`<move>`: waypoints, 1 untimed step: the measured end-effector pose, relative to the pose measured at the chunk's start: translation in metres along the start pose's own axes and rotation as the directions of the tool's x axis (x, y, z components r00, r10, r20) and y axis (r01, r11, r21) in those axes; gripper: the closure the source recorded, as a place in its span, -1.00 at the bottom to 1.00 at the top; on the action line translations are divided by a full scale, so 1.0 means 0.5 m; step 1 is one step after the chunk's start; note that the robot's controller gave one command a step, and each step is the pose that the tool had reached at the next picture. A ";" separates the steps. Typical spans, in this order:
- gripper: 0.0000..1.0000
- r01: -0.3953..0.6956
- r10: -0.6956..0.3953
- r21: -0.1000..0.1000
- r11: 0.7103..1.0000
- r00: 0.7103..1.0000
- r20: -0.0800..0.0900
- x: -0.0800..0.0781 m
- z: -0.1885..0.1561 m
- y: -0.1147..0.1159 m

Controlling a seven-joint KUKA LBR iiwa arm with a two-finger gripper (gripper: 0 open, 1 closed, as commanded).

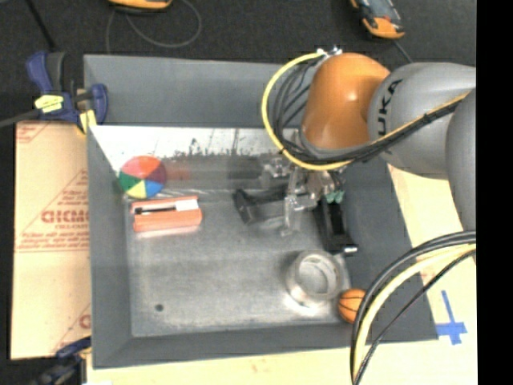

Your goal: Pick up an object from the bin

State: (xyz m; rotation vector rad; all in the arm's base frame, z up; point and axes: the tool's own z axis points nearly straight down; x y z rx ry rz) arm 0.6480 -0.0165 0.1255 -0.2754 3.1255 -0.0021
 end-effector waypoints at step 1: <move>-1.00 -0.066 0.066 -0.002 0.998 0.998 -0.002 -0.008 0.039 0.033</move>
Offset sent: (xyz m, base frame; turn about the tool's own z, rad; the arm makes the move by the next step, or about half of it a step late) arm 0.0064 -0.0058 -0.0307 0.1070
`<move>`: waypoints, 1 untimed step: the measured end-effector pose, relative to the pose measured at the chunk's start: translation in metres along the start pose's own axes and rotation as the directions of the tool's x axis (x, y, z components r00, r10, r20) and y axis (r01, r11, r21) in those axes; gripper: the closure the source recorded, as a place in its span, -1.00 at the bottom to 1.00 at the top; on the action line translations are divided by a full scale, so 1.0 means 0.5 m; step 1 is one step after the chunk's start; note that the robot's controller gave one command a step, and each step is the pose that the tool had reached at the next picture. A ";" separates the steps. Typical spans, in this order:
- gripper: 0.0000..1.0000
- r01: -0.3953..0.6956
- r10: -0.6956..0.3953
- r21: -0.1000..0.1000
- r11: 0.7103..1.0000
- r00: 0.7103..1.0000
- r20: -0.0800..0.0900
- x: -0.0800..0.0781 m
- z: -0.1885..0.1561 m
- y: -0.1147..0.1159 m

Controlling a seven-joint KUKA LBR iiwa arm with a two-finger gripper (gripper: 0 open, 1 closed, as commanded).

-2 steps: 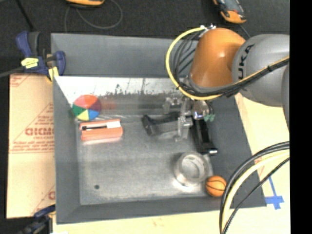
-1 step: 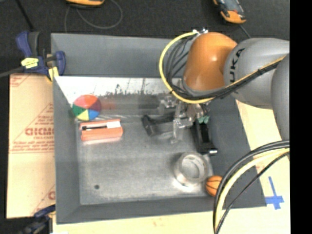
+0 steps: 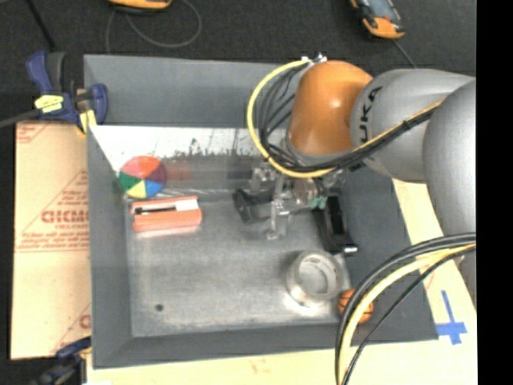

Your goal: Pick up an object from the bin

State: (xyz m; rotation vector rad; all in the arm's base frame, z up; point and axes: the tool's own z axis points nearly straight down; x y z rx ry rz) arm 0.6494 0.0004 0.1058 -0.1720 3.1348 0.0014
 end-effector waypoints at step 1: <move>-1.00 0.000 0.000 -0.001 1.000 1.000 -0.002 -0.001 0.006 0.006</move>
Offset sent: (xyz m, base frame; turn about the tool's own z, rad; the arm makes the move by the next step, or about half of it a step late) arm -0.0056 0.0279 -0.0212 -0.0605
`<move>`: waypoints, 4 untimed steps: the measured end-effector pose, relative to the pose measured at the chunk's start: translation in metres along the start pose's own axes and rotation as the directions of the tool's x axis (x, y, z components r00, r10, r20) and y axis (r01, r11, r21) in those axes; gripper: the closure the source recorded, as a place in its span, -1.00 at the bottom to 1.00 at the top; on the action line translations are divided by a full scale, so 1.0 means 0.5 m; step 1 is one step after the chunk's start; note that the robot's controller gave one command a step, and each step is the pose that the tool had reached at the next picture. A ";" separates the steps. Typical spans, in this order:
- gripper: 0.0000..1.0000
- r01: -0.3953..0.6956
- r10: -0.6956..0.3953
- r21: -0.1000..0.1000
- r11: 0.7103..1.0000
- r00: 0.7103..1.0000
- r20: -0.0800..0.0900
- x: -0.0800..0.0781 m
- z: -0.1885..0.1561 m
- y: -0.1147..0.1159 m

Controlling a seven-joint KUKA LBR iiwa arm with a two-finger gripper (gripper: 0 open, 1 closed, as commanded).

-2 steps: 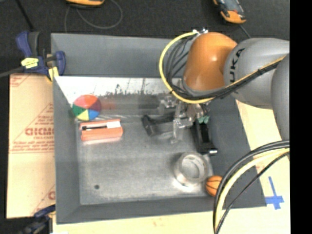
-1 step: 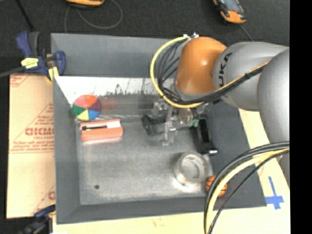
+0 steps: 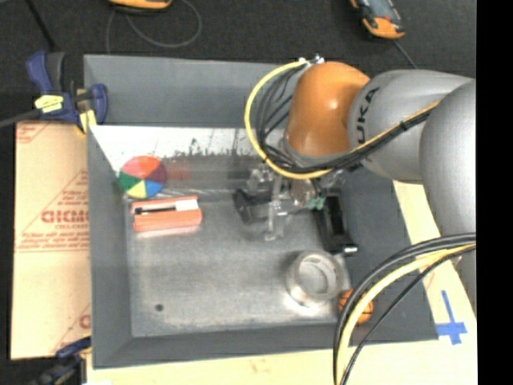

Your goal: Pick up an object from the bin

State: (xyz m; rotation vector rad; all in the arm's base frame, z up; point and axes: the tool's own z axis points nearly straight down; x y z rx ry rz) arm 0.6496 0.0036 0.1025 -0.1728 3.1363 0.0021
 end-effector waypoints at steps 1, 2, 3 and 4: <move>-1.00 0.034 -0.034 0.003 0.999 0.999 0.001 0.002 0.020 0.022; -1.00 0.023 -0.023 -0.001 1.000 1.000 0.001 0.039 -0.012 -0.048; -1.00 -0.096 0.096 0.003 0.995 0.995 0.004 0.031 -0.058 -0.093; -1.00 0.092 -0.092 0.004 0.996 0.996 0.008 0.018 -0.056 -0.107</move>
Offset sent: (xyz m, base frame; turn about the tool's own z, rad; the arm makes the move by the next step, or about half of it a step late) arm -0.0266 -0.0591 0.0170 -0.0007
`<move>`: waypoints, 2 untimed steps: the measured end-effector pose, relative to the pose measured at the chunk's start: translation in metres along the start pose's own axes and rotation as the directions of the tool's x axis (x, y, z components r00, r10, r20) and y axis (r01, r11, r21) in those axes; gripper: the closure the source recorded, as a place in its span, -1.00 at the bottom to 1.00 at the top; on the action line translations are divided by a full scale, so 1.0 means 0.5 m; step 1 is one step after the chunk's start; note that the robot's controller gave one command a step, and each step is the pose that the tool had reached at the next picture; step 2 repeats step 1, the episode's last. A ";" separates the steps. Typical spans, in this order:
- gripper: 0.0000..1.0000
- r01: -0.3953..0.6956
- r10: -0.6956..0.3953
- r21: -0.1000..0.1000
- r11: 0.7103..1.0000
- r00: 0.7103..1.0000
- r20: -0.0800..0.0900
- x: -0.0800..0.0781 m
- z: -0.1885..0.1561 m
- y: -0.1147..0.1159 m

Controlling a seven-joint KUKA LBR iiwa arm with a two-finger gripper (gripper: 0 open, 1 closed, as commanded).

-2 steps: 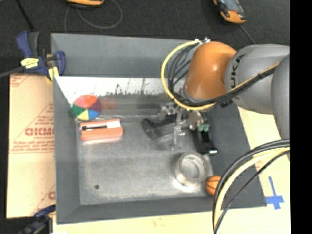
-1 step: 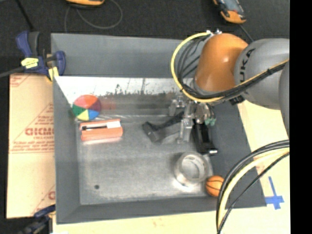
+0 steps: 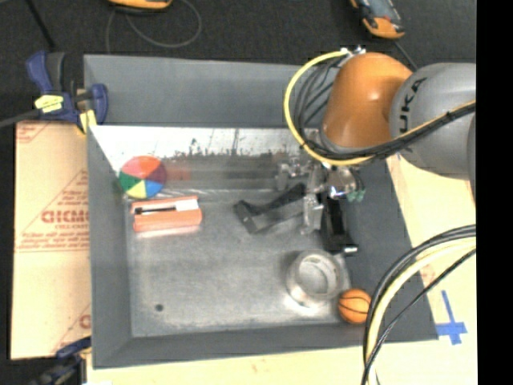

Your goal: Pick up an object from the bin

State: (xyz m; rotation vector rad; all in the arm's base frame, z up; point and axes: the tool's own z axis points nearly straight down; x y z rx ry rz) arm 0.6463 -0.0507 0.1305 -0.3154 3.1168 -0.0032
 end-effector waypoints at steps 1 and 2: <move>1.00 0.070 -0.070 -0.005 0.998 0.998 -0.005 -0.004 0.100 -0.009; 1.00 0.070 -0.070 -0.005 0.998 0.998 -0.005 -0.004 0.100 -0.009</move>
Offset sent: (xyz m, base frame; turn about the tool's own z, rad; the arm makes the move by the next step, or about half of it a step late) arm 0.0000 0.0000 0.0000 0.0000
